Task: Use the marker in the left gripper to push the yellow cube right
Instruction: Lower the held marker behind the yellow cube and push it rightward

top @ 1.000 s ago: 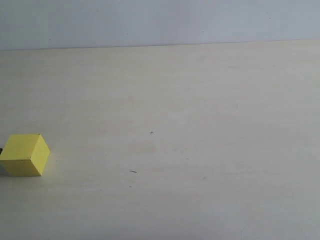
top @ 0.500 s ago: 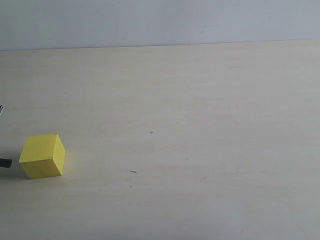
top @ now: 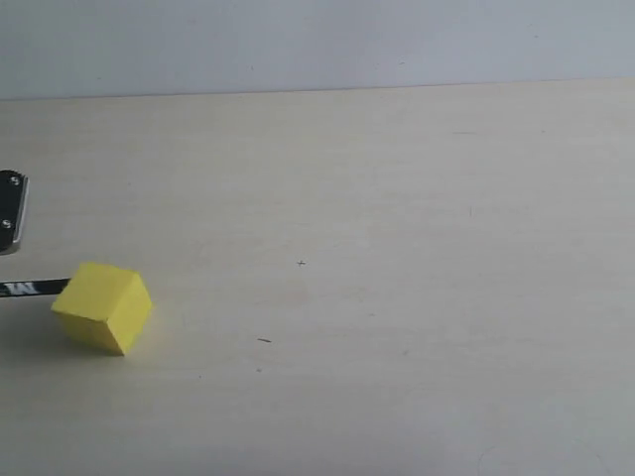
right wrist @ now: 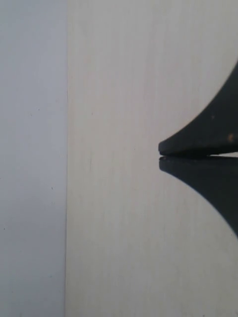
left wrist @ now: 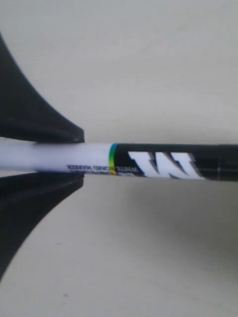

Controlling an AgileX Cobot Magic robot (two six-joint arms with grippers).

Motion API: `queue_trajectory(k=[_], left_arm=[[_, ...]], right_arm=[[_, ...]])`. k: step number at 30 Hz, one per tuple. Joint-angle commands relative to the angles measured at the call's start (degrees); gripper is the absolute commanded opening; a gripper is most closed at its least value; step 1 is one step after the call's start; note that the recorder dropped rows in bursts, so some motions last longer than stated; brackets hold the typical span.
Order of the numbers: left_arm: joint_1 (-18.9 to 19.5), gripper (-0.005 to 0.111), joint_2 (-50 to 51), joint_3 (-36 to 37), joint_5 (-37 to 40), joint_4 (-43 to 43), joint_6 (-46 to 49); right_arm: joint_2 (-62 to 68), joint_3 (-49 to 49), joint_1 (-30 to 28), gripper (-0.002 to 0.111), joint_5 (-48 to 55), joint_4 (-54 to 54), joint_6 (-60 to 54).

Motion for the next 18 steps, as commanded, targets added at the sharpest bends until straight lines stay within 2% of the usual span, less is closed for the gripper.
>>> queue_trajectory(k=[1,4,9,18], left_arm=[[-2.22,0.0,-0.58,0.03,0.25,-4.45,3.09],[-1.16,0.0,-0.58,0.03,1.28,2.14,-3.24],[-0.21,0.0,-0.58,0.03,4.51,6.67,-4.42],[-0.55,0.0,-0.58,0.03,4.89,3.48,-4.31]], right_arm=[[-0.21,0.24,-0.34,0.0,-0.35,0.17,-0.06],[-0.21,0.24,-0.34,0.0,-0.35,0.17,-0.06],[-0.21,0.24,-0.34,0.0,-0.35,0.17,-0.06],[-0.21,0.24,-0.34,0.0,-0.35,0.17,-0.06]])
